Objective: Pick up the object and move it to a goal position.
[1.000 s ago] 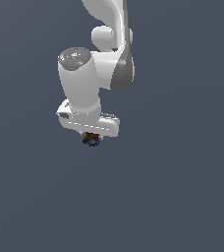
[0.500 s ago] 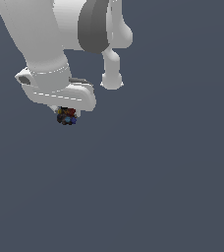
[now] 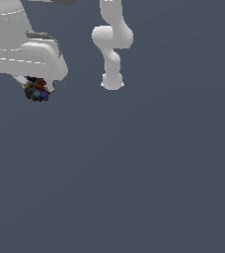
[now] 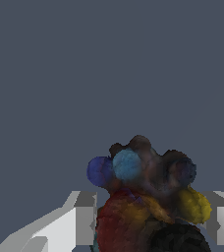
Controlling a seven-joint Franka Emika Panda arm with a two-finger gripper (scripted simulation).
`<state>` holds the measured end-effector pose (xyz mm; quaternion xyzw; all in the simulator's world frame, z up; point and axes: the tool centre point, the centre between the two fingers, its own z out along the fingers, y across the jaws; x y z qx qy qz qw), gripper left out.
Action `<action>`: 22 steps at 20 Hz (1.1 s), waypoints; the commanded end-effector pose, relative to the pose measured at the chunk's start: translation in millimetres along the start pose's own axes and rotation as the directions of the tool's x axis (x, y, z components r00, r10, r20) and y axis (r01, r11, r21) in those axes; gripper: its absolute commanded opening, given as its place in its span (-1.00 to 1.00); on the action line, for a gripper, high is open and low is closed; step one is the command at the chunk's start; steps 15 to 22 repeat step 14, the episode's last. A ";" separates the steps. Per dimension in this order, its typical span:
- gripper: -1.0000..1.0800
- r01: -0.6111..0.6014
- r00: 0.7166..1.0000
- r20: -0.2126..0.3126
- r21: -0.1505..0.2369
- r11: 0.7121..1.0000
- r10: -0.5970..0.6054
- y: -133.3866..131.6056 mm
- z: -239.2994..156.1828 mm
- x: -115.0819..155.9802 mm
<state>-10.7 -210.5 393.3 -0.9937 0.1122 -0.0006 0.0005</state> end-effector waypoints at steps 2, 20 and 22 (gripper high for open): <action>-1.00 0.001 1.000 0.000 0.000 1.000 -0.001 14.8 -21.2 0.2; -1.00 0.002 1.000 0.001 -0.001 1.000 -0.002 32.7 -45.7 2.3; -1.00 0.002 1.000 0.001 -0.001 1.000 -0.002 32.7 -45.7 2.3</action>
